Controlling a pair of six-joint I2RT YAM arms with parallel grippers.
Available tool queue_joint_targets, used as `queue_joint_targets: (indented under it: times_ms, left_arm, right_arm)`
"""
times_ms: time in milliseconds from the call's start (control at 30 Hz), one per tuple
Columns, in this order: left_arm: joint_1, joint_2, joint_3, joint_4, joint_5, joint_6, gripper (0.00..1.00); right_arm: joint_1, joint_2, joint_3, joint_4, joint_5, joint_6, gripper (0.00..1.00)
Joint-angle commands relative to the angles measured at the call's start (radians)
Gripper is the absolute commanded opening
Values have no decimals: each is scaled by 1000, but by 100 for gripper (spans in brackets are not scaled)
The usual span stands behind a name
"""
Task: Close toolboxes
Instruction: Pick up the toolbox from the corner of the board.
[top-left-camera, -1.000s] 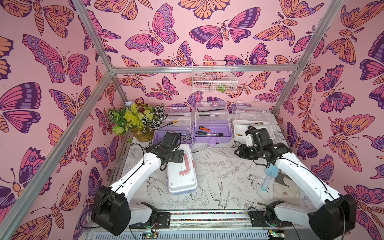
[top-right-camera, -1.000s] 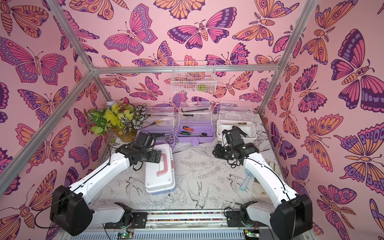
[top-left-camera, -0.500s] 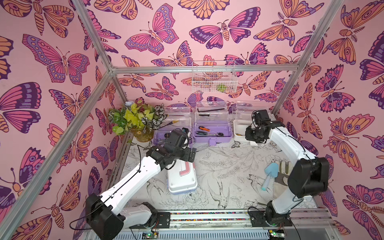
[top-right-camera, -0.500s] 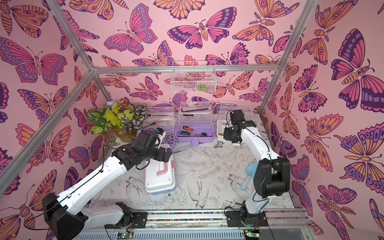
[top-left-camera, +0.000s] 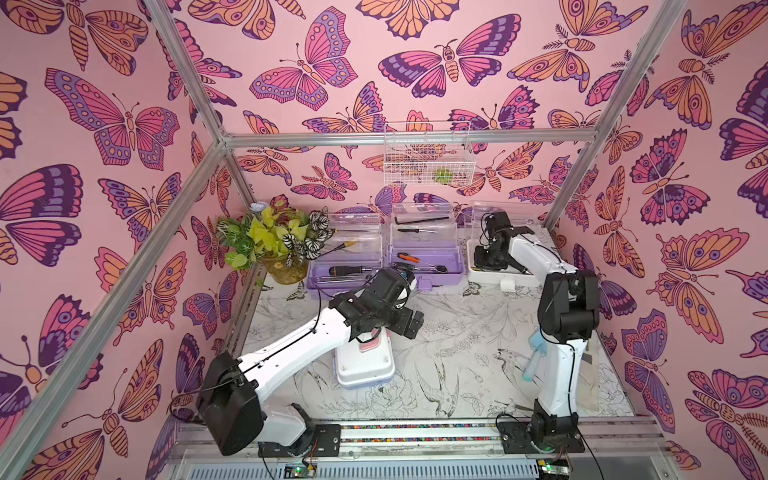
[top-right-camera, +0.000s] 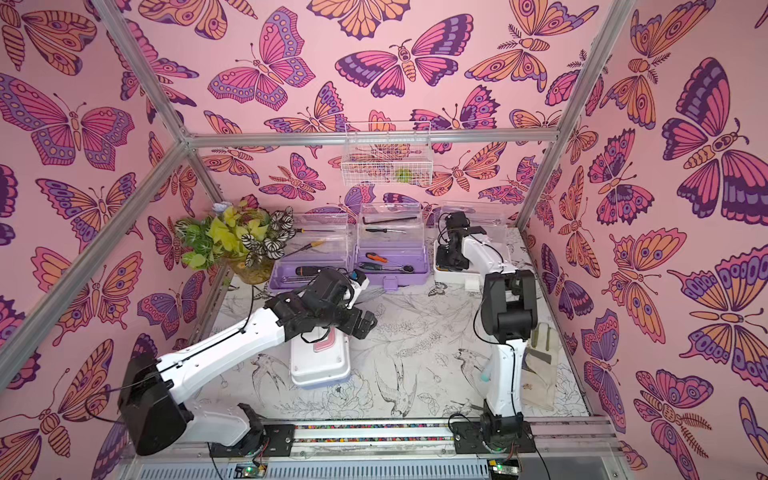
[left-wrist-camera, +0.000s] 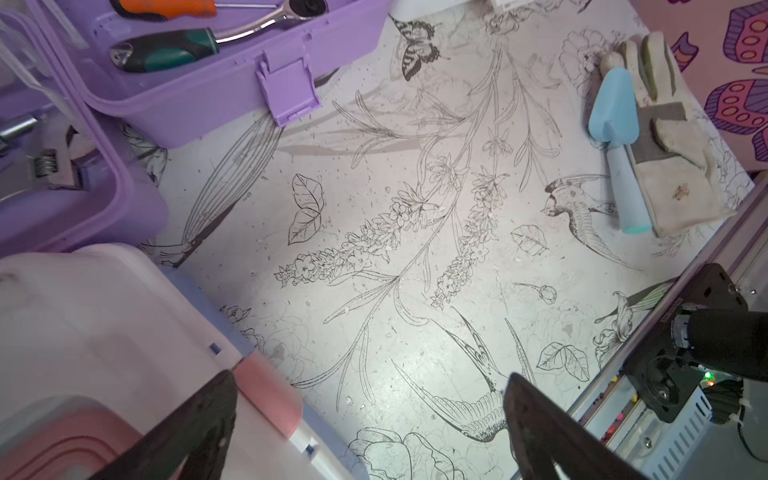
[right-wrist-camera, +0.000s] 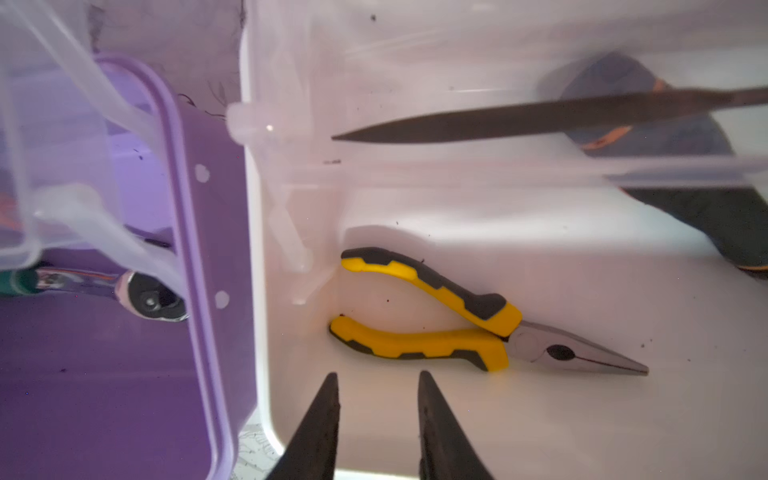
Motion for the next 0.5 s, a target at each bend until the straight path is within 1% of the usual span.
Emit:
queue_joint_targets:
  times_ms: [0,267,467]
  left_arm:
    - [-9,33,-2,9,29,-6,99]
    - [-9,93,-2,9,38,-8,98]
    - [-2,105,2,10,11,-21,96]
  right_arm:
    - [-6,50,45,-89,16,-28,33]
    - [-8,-57,-114,-72,62,-23,32]
    - [-8,-241,-376,-14,95,22,31]
